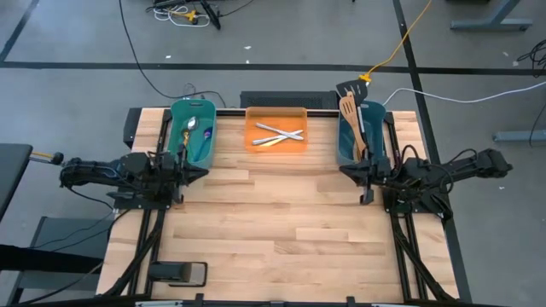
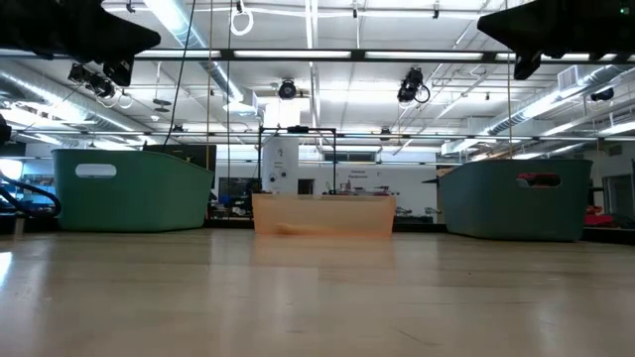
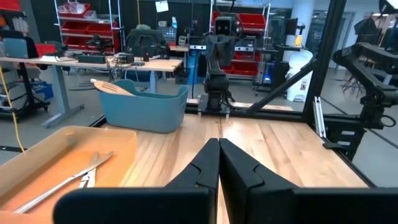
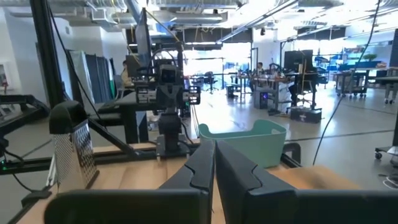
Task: Pick & Place Kitchen Items
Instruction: Return to Home Position
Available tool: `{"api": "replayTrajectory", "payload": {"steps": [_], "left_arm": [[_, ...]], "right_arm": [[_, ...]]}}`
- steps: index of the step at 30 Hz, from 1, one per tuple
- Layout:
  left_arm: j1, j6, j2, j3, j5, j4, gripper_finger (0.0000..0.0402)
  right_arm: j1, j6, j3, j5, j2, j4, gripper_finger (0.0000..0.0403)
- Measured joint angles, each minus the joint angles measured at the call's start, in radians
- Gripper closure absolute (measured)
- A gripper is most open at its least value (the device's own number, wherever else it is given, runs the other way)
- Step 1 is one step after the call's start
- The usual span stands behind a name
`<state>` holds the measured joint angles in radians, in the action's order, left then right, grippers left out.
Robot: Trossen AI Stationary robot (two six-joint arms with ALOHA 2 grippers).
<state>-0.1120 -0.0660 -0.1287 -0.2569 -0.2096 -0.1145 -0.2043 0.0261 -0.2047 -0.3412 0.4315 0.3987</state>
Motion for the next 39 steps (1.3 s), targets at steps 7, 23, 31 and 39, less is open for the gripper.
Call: {"api": "replayTrajectory", "payload": {"steps": [7,23,31,39], "left_arm": [[0.000,0.000,0.000,0.002,0.037,0.000,0.0390],[0.000,0.000,-0.001,0.020,0.046,0.010,0.0390],[0.000,0.028,0.000,0.206,0.017,0.255,0.0390],[0.000,0.026,0.000,0.209,0.067,0.260,0.0390]], "right_arm": [[0.000,0.001,0.025,-0.002,-0.103,-0.077,0.0378],[0.000,-0.040,0.034,-0.042,-0.266,-0.327,0.0378],[0.000,-0.071,0.081,-0.040,-0.292,-0.318,0.0378],[0.001,-0.078,0.191,-0.069,-0.322,-0.228,0.0378]]}}
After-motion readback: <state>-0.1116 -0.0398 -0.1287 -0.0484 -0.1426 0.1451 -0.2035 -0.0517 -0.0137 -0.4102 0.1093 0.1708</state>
